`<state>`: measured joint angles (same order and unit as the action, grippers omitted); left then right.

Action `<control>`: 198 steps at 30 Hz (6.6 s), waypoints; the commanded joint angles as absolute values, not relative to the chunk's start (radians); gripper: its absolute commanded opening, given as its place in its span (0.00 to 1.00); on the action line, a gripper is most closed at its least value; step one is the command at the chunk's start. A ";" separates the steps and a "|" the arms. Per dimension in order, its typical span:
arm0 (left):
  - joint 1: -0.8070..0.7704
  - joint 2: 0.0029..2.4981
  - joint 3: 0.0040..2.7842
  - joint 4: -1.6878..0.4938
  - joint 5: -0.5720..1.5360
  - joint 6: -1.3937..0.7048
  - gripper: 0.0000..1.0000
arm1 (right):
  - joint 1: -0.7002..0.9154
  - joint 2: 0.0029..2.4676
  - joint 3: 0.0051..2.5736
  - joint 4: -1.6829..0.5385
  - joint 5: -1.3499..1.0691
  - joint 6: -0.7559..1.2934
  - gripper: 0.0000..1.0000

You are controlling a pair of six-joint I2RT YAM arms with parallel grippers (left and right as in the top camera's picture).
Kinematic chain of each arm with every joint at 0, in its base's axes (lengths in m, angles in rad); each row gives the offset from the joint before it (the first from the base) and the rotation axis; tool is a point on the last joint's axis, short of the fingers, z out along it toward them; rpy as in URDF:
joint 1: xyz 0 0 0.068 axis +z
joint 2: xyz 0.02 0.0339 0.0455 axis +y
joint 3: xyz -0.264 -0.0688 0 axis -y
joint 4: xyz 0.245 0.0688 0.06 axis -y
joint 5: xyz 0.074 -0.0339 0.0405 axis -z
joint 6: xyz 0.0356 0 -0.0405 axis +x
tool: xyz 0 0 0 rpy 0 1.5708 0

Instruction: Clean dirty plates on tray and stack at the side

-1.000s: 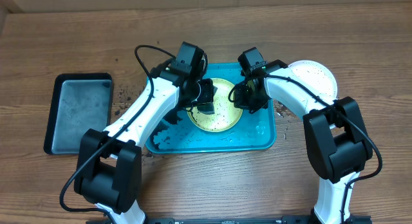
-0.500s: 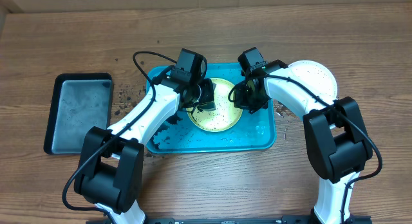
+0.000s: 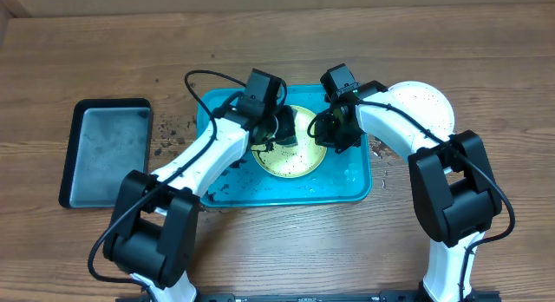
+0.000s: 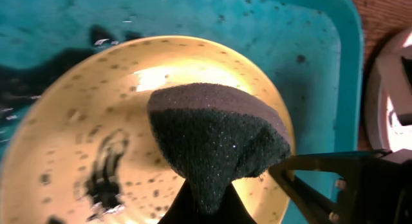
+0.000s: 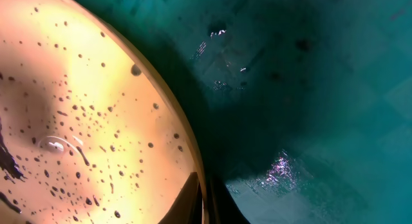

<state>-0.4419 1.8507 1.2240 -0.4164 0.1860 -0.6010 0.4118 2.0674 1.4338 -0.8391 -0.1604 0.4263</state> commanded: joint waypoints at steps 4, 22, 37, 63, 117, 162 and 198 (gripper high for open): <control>-0.454 1.948 1.214 -0.402 0.144 -0.614 0.04 | 0.405 2.078 1.426 -0.847 -0.128 0.446 0.04; -0.449 2.008 1.314 -0.643 -0.432 -0.568 0.04 | 0.405 2.078 1.426 -0.869 -0.127 0.442 0.04; -0.485 2.060 1.372 -0.516 0.278 -0.636 0.04 | 0.405 2.078 1.426 -0.873 -0.128 0.442 0.04; -0.337 1.939 1.519 -0.865 -0.278 -0.598 0.04 | 0.405 2.078 1.426 -0.884 -0.127 0.442 0.04; 0.406 1.753 1.301 -0.804 -0.038 -0.770 0.96 | 0.405 2.076 1.471 -0.842 -0.127 0.438 0.04; 0.405 1.713 1.300 -0.860 0.045 -0.770 1.00 | 0.629 1.829 1.703 -1.021 0.765 0.097 0.04; 0.405 1.713 1.300 -0.860 0.045 -0.770 1.00 | 0.965 1.830 1.703 -0.660 1.246 -0.487 0.04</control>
<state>0.4019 1.7222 1.2873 -0.8604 0.0349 -0.7792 0.9638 1.8458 1.6814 -0.6930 1.1278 -0.4160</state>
